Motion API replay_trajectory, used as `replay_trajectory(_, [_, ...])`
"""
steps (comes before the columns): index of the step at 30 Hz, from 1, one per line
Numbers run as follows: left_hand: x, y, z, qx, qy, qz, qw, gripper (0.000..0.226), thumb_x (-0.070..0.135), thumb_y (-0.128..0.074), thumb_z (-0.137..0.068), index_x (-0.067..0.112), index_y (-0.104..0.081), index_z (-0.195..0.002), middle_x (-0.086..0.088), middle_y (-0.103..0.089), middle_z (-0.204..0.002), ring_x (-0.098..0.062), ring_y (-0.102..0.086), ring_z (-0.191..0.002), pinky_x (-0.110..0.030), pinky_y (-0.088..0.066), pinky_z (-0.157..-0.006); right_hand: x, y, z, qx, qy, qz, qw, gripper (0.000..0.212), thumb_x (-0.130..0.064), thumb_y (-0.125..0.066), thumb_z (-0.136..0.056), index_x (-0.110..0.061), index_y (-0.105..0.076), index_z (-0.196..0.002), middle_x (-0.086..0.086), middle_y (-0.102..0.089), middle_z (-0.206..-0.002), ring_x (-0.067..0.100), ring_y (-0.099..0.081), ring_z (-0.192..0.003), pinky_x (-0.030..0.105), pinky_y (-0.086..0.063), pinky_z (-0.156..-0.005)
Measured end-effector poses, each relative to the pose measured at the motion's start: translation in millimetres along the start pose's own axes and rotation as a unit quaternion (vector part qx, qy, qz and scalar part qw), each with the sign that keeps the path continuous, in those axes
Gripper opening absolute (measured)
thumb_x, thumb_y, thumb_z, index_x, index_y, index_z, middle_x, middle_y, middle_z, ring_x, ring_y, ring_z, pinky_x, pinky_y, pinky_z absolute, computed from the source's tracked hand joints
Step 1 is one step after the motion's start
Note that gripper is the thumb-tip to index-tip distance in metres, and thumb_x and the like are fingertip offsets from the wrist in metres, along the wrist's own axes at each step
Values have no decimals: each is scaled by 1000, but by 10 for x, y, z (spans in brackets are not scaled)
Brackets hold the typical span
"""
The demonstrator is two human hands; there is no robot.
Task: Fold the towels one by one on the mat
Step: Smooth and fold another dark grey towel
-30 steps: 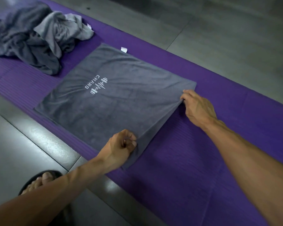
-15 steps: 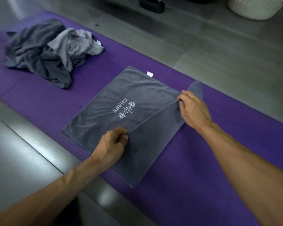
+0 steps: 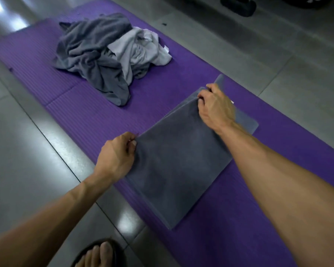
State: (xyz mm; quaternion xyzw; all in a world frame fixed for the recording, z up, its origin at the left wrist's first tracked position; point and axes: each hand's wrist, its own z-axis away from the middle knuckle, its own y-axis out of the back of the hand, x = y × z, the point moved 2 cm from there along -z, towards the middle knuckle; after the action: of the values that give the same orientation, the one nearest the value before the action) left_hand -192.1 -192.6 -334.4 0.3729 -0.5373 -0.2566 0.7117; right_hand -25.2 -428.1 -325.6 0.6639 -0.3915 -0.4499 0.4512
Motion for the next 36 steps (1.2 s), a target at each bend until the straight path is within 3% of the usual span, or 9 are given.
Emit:
replay_trajectory(3, [-159,-45,-111,-23,1,-67,998,21,24,-42,-98,23,-60,-109,-4,-70,-94,-28,-62,-81,-36,-46,-68,-67,-301,-135,-49,-16,-10,999,29,-22,-46,-97,-10,-64,-117,7,-47,-139,31,-56,-114,41,-48,-90])
replay_trajectory(8, [-164,-115,-271,-29,-57,-213,975,31,20,-54,-84,20,-59,-115,-4,-58,-111,-28,-55,-98,-36,-43,-66,-134,-527,-161,-192,-46,-78,977,62,-31,-51,-96,-22,-27,-153,2,-9,-163,18,-19,-147,36,-26,-114])
replay_trajectory(13, [171,-448,-444,-54,-241,-139,959,50,21,-35,-79,10,-62,-119,-8,-59,-122,-32,-55,-116,-44,-49,-96,-207,-633,194,-117,87,-47,988,54,-37,-37,-95,-12,-46,-143,10,-37,-153,26,-37,-140,45,-33,-113])
replay_trajectory(17, [106,-851,-400,-87,-248,-196,945,58,38,-31,-96,7,-40,-144,-8,-42,-149,-26,-33,-141,-44,-17,-119,-86,-794,309,-195,174,30,965,64,-48,-21,-95,-21,-28,-152,3,-20,-161,19,-15,-149,45,-14,-119])
replay_trajectory(21, [25,-925,-359,-81,-260,-236,933,66,49,-26,-98,8,-30,-149,-8,-30,-156,-23,-22,-146,-45,-9,-117,371,-798,-125,-212,60,100,970,66,-61,-19,-97,-33,-4,-155,-7,3,-163,13,6,-150,48,2,-120])
replay_trajectory(24, [61,-920,-360,-85,-255,-237,934,66,48,-28,-97,7,-32,-148,-10,-31,-155,-25,-24,-145,-48,-9,-116,499,-743,-427,-229,-39,101,967,66,-61,-20,-98,-33,-2,-155,-6,8,-163,14,11,-149,50,7,-119])
replay_trajectory(27, [166,-897,-350,-71,-259,-232,935,65,38,-33,-89,1,-42,-142,-15,-42,-148,-30,-33,-141,-53,-10,-115,268,-675,-284,-172,-23,63,983,60,-47,-25,-102,-22,-14,-155,3,-5,-163,19,2,-150,47,1,-120])
replay_trajectory(31, [461,-1034,-243,-66,-280,-161,944,62,18,-31,-80,-1,-48,-136,-16,-50,-142,-29,-39,-138,-43,-17,-116,114,-580,516,-106,56,4,993,57,-40,-31,-97,-13,-39,-147,9,-31,-156,24,-25,-146,46,-16,-118])
replay_trajectory(36, [465,-1256,-70,-97,-270,-240,927,84,63,-32,-91,-1,-34,-145,-17,-30,-154,-31,-21,-146,-49,-12,-117,947,-468,601,-197,-4,109,974,69,-58,-17,-94,-26,-14,-155,-4,-5,-163,15,-1,-150,46,0,-120])
